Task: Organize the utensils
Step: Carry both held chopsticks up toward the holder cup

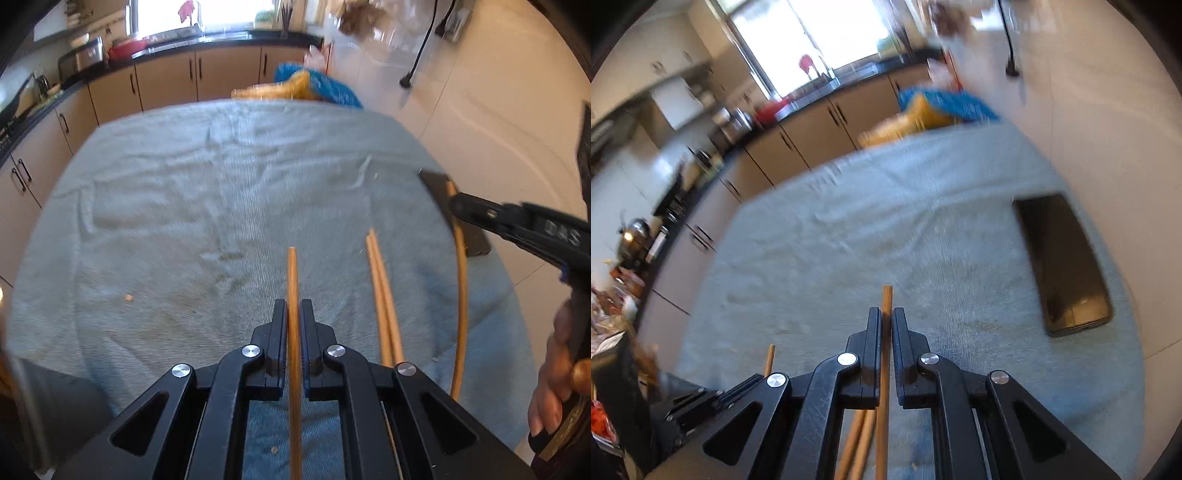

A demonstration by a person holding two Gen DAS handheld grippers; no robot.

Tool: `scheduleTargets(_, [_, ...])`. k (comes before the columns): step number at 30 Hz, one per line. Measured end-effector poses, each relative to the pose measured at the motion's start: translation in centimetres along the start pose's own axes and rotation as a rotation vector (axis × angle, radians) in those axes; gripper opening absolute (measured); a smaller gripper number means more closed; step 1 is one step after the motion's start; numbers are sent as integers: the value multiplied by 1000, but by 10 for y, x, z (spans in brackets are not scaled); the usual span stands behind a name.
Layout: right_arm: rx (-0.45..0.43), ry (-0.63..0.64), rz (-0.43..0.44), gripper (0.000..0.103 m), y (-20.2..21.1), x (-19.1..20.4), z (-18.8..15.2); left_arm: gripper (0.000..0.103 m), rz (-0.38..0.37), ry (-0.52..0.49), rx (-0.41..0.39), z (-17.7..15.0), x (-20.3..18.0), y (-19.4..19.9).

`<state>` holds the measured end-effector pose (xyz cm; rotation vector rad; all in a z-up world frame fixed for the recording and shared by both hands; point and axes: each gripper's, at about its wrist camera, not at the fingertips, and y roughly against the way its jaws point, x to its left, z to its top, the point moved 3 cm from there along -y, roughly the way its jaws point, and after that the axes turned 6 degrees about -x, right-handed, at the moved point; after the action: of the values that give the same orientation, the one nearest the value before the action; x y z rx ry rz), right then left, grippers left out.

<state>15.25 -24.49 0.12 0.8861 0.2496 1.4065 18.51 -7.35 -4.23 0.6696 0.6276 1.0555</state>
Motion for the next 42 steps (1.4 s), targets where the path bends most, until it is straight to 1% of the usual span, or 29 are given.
scheduleTargets(1, [-27, 3, 13, 6, 11, 2, 0, 6, 1, 1, -22, 2, 0, 10])
scheduleTargets(2, [-71, 7, 35, 6, 28, 4, -1, 6, 4, -2, -40, 3, -1, 18])
scheduleTargets(5, [-164, 33, 61, 6, 62, 12, -7, 6, 9, -10, -96, 5, -2, 43])
scheduleTargets(9, [-245, 56, 97, 6, 93, 24, -18, 6, 9, -16, -164, 4, -3, 76])
scheduleTargets(11, [-284, 67, 104, 6, 108, 29, -25, 6, 12, -18, -185, 2, -4, 88])
scheduleTargets(15, [-335, 98, 117, 6, 126, 40, -34, 6, 13, -16, -217, -1, -2, 110])
scheduleTargets(20, [-374, 112, 128, 6, 139, 49, -40, 6, 7, -10, -248, -4, 0, 128])
scheduleTargets(26, [-402, 118, 137, 6, 151, 54, -45, 6, 10, 0, -262, -7, 7, 138])
scheduleTargets(36, [-429, 136, 142, 6, 161, 65, -45, 6, 8, 15, -309, -5, 12, 161])
scheduleTargets(42, [-440, 137, 148, 6, 164, 66, -43, 6, 16, 21, -318, -3, 12, 167])
